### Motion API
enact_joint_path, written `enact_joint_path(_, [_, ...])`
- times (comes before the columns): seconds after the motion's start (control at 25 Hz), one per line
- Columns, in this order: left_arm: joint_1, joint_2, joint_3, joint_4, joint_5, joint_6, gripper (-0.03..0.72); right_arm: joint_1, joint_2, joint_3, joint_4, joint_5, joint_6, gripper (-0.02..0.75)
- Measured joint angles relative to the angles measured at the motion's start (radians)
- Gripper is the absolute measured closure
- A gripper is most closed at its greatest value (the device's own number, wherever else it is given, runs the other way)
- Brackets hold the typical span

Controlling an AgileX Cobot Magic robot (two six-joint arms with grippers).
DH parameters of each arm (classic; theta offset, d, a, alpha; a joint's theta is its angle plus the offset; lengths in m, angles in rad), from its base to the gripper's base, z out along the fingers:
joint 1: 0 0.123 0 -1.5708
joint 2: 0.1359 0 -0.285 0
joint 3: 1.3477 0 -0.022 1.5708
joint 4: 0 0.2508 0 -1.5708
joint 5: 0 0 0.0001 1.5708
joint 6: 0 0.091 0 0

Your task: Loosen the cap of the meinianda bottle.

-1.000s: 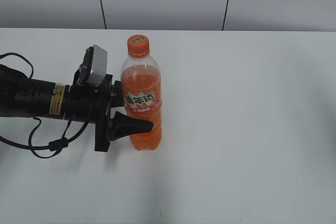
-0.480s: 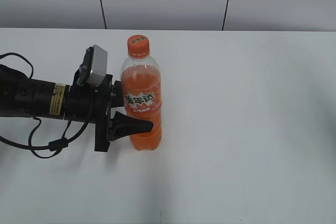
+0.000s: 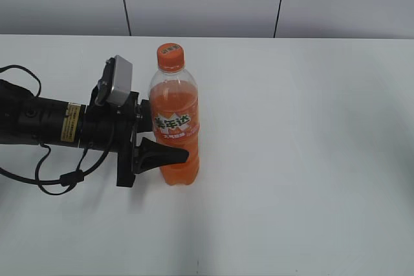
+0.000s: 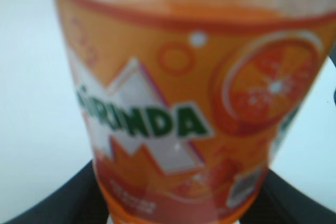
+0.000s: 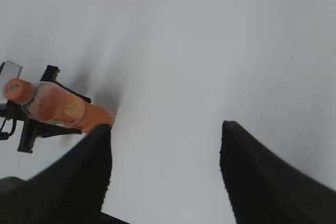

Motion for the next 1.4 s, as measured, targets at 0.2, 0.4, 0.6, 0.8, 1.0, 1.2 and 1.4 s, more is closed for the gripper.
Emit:
enact_joint_path(0.2, [0.000,0.000,0.000,0.000,0.000,0.000,0.277,0.214,0.119,-0.085,-0.115,0.000,0.047,0.257])
enact_joint_path(0.4, [0.000,0.000,0.000,0.000,0.000,0.000,0.277,0.407,0.269,-0.176,-0.186,-0.001,0.087,0.257])
enact_joint_path(0.6, [0.000,0.000,0.000,0.000,0.000,0.000,0.277,0.544,0.401,-0.265,-0.204,-0.001,0.100,0.257])
enact_joint_path(0.8, [0.000,0.000,0.000,0.000,0.000,0.000,0.277,0.640,0.480,-0.288,-0.250,-0.001,0.109,0.257])
enact_joint_path(1.0, [0.000,0.000,0.000,0.000,0.000,0.000,0.277,0.698,0.544,-0.313,-0.261,-0.001,0.116,0.257])
enact_joint_path(1.2, [0.000,0.000,0.000,0.000,0.000,0.000,0.278,0.711,0.607,-0.396,-0.262,-0.001,0.146,0.257])
enact_joint_path(1.4, [0.000,0.000,0.000,0.000,0.000,0.000,0.278,0.711,0.640,-0.421,-0.271,-0.001,0.158,0.257])
